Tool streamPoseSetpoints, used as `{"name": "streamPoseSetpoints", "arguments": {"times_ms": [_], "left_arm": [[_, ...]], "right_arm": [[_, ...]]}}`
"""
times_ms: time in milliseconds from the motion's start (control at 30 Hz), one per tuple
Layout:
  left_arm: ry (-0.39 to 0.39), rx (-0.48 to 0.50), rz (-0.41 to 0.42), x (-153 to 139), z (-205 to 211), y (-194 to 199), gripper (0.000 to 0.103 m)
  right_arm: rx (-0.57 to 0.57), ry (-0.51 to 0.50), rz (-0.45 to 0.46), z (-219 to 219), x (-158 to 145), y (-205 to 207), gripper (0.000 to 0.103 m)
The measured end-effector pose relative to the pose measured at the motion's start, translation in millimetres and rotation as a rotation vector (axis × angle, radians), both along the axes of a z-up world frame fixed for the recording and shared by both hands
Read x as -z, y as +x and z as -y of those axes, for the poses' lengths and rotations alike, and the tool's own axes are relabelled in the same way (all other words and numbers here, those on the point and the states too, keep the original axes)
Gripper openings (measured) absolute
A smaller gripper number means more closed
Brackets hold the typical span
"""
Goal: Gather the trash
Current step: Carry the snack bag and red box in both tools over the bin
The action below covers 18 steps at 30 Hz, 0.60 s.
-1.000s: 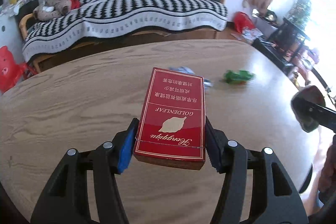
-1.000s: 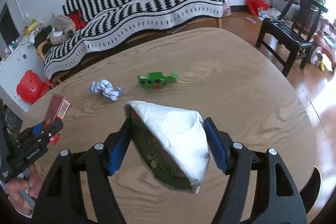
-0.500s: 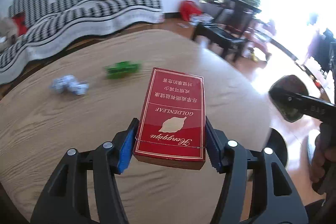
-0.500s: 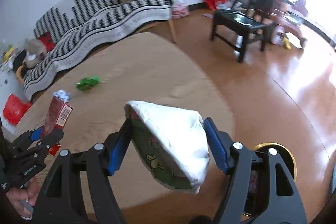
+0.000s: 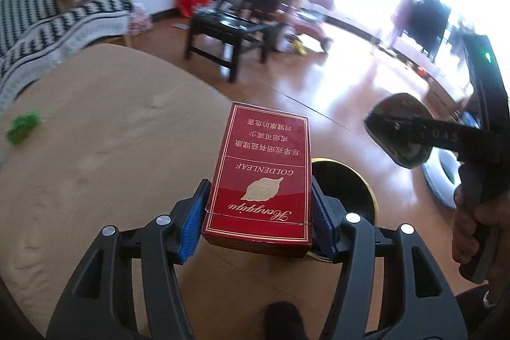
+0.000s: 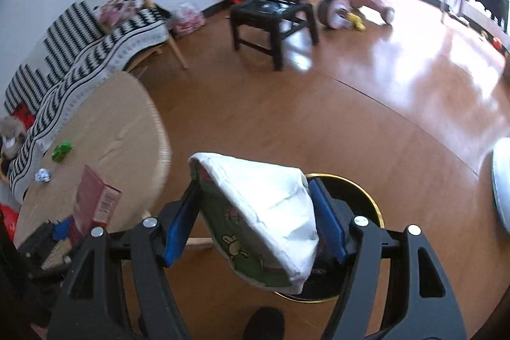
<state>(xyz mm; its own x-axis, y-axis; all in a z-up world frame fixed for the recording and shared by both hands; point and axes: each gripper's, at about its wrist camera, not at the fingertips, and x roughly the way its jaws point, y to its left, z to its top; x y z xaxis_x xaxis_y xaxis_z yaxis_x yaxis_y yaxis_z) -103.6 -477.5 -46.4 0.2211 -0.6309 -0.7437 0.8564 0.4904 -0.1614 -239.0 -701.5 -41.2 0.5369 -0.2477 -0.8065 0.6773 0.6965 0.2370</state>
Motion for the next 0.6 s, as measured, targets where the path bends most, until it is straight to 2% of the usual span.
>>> {"name": "streamPoseSetpoints", "arguments": {"times_ms": [267,600], "left_arm": [[0.045,0.113,-0.050,34.4,45.6,-40.0,0.058],[0.067,0.134,-0.081,47.3,69.9,-48.8,0.058]], "right_arm": [[0.086,0.088,-0.078,28.7,33.6,-40.8,0.068],[0.106,0.116,-0.096,40.0,42.7,-47.4,0.068]]}}
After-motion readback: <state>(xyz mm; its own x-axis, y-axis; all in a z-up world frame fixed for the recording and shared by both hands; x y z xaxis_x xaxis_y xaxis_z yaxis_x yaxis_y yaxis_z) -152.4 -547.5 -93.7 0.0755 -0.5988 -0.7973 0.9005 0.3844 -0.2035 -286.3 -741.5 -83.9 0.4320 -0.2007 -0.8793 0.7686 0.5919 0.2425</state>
